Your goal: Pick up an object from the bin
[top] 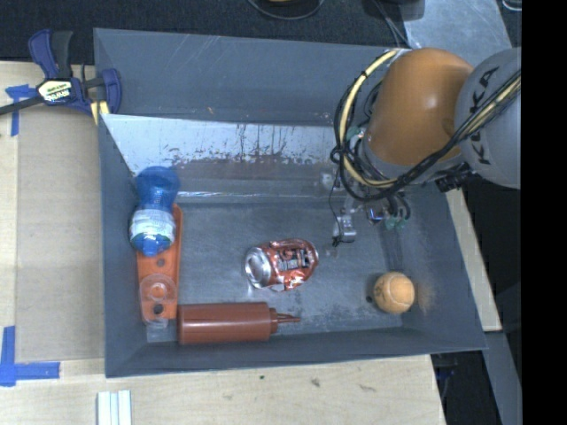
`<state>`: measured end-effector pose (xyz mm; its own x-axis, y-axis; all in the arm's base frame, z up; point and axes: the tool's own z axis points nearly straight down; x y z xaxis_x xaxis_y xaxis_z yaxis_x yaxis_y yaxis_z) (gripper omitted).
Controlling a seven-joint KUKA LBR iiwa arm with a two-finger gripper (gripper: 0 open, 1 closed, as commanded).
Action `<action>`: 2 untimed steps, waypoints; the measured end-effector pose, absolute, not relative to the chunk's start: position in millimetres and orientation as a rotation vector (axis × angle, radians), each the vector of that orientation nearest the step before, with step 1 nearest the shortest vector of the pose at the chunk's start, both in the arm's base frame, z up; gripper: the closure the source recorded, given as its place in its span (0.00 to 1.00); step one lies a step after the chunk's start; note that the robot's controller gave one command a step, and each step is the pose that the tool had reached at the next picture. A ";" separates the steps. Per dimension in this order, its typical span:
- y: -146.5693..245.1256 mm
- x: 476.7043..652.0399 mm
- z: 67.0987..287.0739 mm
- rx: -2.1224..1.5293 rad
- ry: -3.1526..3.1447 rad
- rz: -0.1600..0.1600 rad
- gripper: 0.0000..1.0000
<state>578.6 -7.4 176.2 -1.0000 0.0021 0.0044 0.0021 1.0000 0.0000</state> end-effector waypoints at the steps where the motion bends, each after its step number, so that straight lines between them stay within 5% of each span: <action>1: -7.5 580.1 181.3 -0.003 -3.146 0.000 0.00; 2: 29.2 509.0 84.3 0.076 -3.127 -0.002 0.00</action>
Offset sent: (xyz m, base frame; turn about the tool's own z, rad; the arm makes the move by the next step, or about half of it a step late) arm -0.0660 0.0353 -0.0874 -0.0474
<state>509.0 29.2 84.3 -0.9987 -0.0484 0.0133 -0.0484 0.9988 0.0014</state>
